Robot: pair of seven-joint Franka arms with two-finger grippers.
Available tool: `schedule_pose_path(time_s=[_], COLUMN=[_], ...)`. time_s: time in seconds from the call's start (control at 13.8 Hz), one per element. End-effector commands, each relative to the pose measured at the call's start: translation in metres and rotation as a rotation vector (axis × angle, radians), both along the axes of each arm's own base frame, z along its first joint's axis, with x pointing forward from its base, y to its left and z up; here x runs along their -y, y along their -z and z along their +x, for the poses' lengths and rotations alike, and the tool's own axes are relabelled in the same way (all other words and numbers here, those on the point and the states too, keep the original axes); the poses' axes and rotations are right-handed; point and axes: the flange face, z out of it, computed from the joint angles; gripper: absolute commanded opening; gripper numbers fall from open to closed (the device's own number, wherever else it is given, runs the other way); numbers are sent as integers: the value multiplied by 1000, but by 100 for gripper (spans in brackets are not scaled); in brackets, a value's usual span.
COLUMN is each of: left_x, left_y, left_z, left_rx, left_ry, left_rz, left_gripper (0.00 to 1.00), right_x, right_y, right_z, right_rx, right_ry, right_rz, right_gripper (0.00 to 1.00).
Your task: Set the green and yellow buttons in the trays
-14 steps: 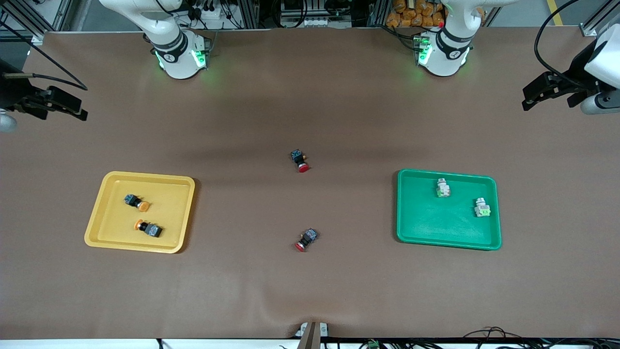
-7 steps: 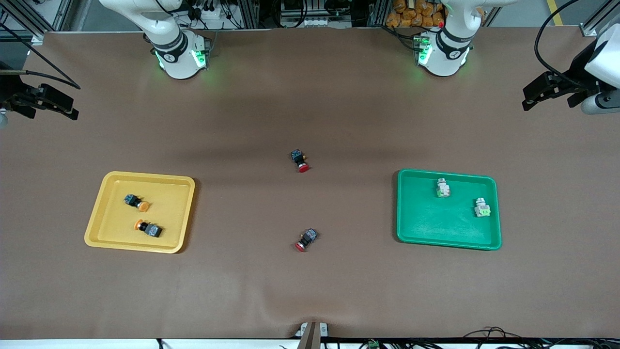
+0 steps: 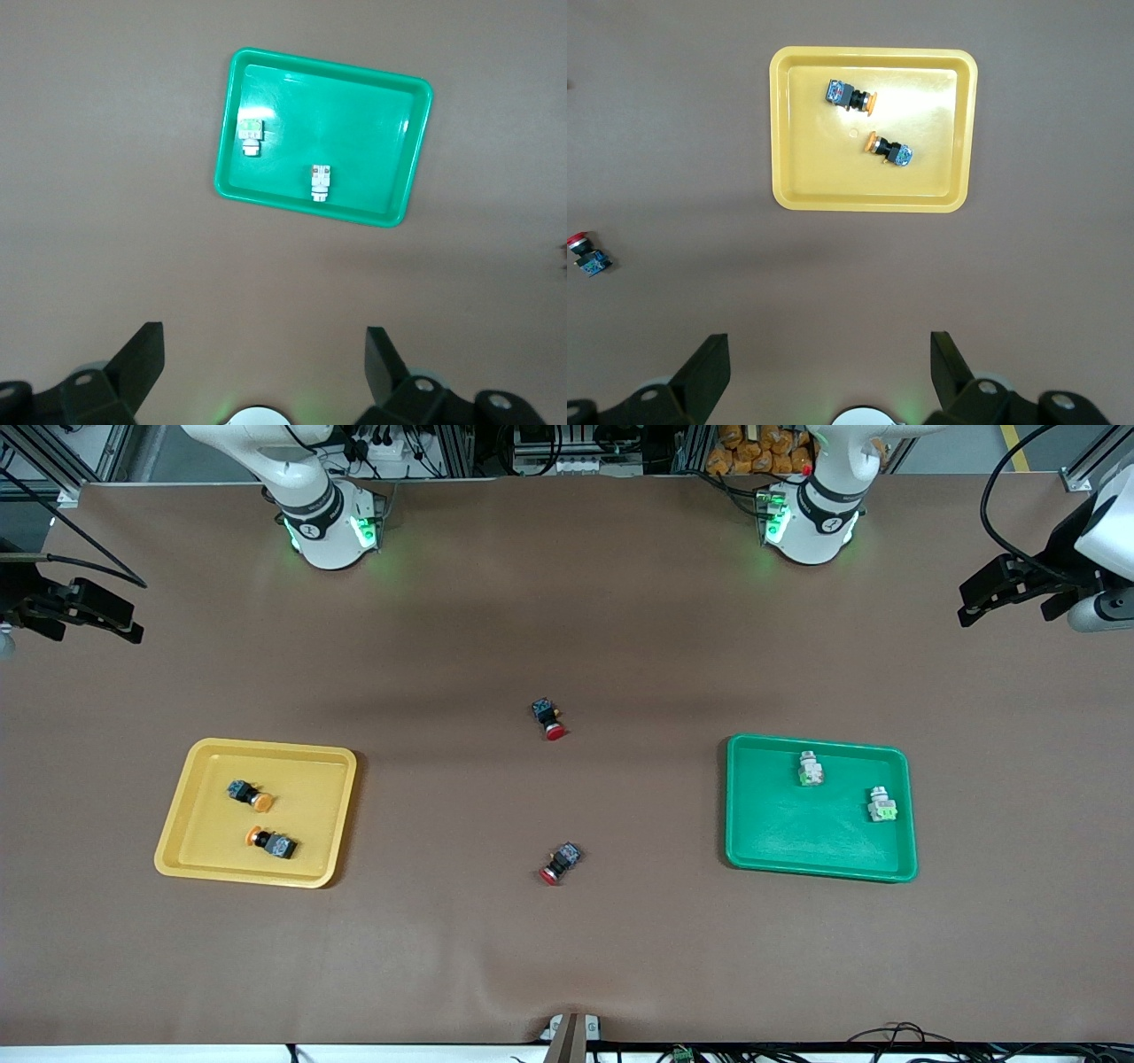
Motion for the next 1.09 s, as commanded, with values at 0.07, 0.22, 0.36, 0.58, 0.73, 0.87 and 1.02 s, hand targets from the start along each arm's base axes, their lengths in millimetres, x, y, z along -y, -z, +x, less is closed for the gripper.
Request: schedule_pose_path(time_s=[0.07,0.22,0.36,0.58,0.73,0.87,1.02], left_x=[-4,-6,-6,-10,-11,-12,-12], left_y=[-7,-7,-10,-11,-12,-11,-11], left_z=[-4,-5,-5,-4,-4,-4,-4], left_rx=[-2,-6,0,3,4,3,3], left_ry=[10,7,8,0,0,0,-1], left_rz=[-9,-7,-8,-7,-7,-7,-7], left_gripper=[100,100,100,100,100,100,100], right_x=[1,1,1,1,0,0,0], right_y=[-3,-3,-1,0,0,1,1], right_z=[1,1,1,1,1,1,2], right_rx=[-6,-7,-10,-12,-12,-13,-13], right_ry=[-9,-11,-11,-11,-12,-12,-12], right_rz=[-16,-16,-14,-14,-14,-14,-14], right_gripper=[100,100,100,100,100,100,100])
